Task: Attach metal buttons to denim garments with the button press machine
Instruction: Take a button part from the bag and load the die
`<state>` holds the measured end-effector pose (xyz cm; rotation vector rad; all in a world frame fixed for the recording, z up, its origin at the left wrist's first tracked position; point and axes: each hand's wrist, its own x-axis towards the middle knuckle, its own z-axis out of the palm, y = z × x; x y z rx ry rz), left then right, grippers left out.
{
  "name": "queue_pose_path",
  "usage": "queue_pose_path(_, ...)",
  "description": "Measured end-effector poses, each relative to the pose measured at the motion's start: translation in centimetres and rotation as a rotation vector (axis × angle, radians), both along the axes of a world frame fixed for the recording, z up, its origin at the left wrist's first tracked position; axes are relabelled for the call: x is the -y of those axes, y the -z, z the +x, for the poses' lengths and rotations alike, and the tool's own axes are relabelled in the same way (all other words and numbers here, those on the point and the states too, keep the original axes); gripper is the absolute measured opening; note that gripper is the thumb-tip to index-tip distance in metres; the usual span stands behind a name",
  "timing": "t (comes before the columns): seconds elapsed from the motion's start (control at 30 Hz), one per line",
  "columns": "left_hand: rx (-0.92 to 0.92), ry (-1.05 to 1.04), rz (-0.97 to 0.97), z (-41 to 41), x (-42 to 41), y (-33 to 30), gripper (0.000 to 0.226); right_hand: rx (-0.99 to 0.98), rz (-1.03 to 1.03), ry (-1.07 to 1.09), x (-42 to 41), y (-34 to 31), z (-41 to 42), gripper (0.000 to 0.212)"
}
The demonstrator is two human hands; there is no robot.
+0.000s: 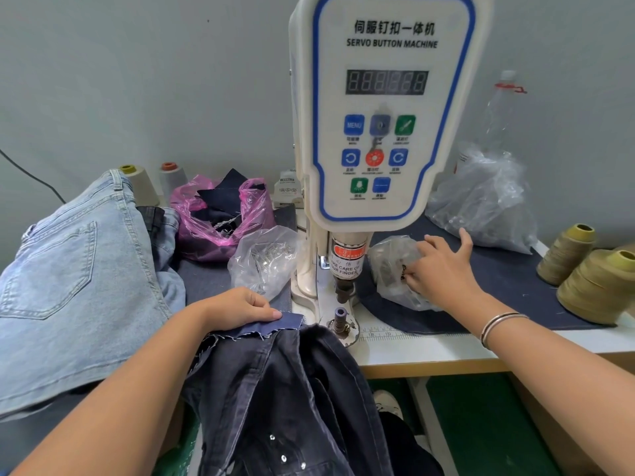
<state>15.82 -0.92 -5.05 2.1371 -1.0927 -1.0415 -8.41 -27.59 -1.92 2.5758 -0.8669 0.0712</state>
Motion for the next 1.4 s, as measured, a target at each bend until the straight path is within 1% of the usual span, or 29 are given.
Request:
queue_pose_path(0.07,0.003,0.0,-0.001,-0.1,0.0,-0.1,0.036,0.017,0.031,0.018,-0.1,0.1,-0.1,0.025)
queue_pose_path(0.13,0.007,-0.002,-0.005,-0.2,0.0,-0.1,0.037,0.103,0.124,0.038,-0.3,0.4,-0.2,0.018)
queue_pose_path(0.27,0.009,-0.006,-0.007,-0.4,0.0,-0.3,0.037,0.357,0.299,0.064,-0.7,0.0,-0.5,0.009)
queue_pose_path(0.37,0.012,-0.007,-0.009,-0.4,0.0,-0.4,0.039,0.563,0.324,0.066,-1.7,-1.1,-1.3,0.009)
queue_pose_path(0.43,0.008,-0.009,-0.005,-0.3,0.0,-0.3,0.039,0.751,0.33,0.008,-3.4,-1.8,-1.7,0.008)
queue_pose_path(0.47,0.003,-0.01,-0.004,-0.3,0.0,-0.3,0.04,0.833,0.424,-0.03,-4.8,-2.2,-1.8,0.009)
queue_pose_path(0.5,-0.002,-0.01,-0.005,-0.4,0.0,-0.3,0.04,0.887,0.611,-0.054,-6.5,-2.3,-1.8,0.012)
queue_pose_path(0.57,0.001,-0.011,-0.009,-0.4,0.0,-0.3,0.041,0.894,1.141,-0.007,-10.0,-2.2,-1.5,0.016)
queue_pose_path(0.6,0.005,-0.01,-0.012,-0.5,0.0,-0.3,0.041,0.886,1.367,0.052,-11.2,-2.0,-1.3,0.016)
queue_pose_path(0.63,0.007,-0.009,-0.016,-0.5,0.0,-0.3,0.042,0.885,1.541,0.101,-12.1,-1.7,-1.1,0.015)
queue_pose_path(0.7,0.008,-0.011,-0.029,-0.5,0.0,-0.3,0.043,0.911,1.779,0.136,-12.7,-1.3,-0.8,0.019)
queue_pose_path(0.77,0.005,-0.014,-0.039,-0.5,-0.1,-0.2,0.043,0.935,1.938,0.151,-12.8,-1.2,-0.6,0.022)
queue_pose_path(0.87,0.0,-0.014,-0.044,-0.6,-0.2,-0.1,0.044,0.965,2.109,0.205,-12.9,-1.1,-0.3,0.016)
queue_pose_path(0.93,-0.001,-0.019,-0.043,-0.6,-0.1,-0.2,0.045,0.979,2.179,0.232,-13.0,-1.0,-0.2,0.009)
queue_pose_path(1.03,0.002,-0.022,-0.038,-0.6,-0.1,-0.3,0.045,1.009,2.284,0.285,-13.2,-1.1,0.0,0.029)
queue_pose_path(1.07,0.002,-0.023,-0.039,-0.7,-0.1,-0.3,0.045,1.023,2.349,0.315,-13.3,-1.1,0.0,0.032)
queue_pose_path(1.17,0.004,-0.036,-0.05,-0.9,-0.2,-0.3,0.042,1.061,2.542,0.415,-13.5,-1.3,-0.1,0.03)
queue_pose_path(1.27,0.002,-0.038,-0.05,-0.9,-0.3,-0.3,0.036,1.091,2.598,0.445,-13.7,-1.4,0.0,0.028)
queue_pose_path(1.4,-0.016,-0.046,-0.052,-0.9,-0.3,-0.3,0.034,1.153,2.627,0.46,-13.9,-1.7,-0.2,0.011)
